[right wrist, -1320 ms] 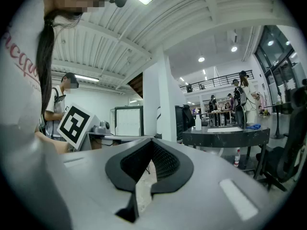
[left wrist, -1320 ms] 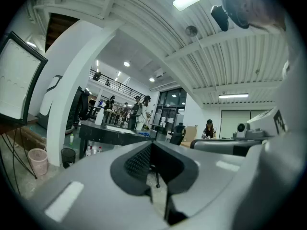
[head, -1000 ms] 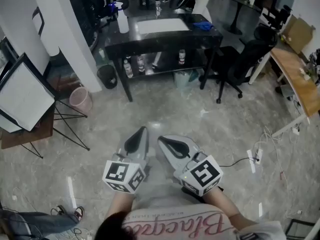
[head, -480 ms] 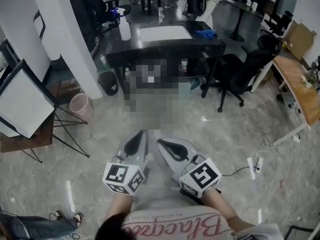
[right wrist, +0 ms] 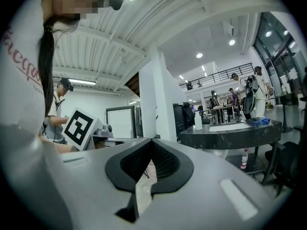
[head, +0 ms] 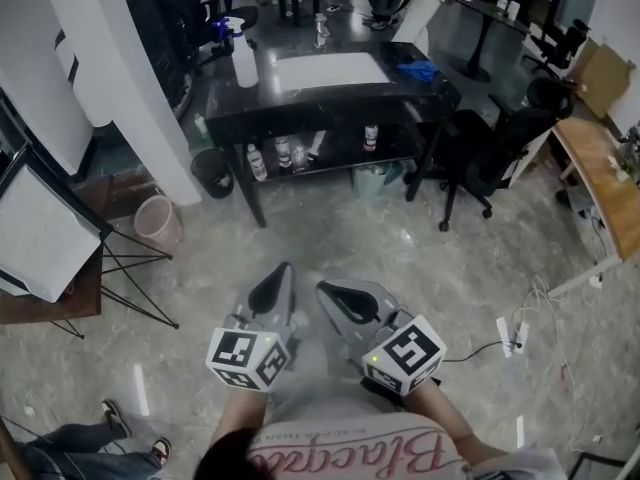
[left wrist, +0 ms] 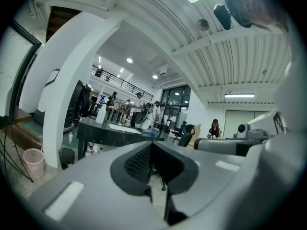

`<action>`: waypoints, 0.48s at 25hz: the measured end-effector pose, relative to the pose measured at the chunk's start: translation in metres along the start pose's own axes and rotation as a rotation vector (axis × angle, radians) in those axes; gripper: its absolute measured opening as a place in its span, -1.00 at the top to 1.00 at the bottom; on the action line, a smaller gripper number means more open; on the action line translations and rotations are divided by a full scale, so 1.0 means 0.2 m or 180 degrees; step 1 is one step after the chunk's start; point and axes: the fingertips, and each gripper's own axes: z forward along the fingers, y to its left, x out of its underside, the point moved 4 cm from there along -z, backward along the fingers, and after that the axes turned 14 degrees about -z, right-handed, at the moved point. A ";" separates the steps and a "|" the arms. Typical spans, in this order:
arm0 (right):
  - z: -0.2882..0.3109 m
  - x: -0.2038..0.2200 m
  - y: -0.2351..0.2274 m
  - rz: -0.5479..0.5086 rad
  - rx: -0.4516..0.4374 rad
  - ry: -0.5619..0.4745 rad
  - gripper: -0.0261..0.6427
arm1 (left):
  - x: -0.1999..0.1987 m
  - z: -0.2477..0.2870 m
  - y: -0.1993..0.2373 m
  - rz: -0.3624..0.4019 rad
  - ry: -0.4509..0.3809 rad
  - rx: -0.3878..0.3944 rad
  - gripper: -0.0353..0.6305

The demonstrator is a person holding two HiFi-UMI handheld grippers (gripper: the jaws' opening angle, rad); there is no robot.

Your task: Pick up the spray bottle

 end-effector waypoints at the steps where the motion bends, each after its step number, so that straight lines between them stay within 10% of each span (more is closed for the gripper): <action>1: 0.03 0.00 -0.03 0.0031 -0.0014 0.0001 0.92 | -0.02 0.03 0.02 -0.0006 0.0001 0.0000 0.90; 12: 0.46 -0.03 -0.29 0.0038 -0.0168 0.0072 0.92 | -0.24 0.36 0.32 -0.0096 -0.0067 -0.0033 0.90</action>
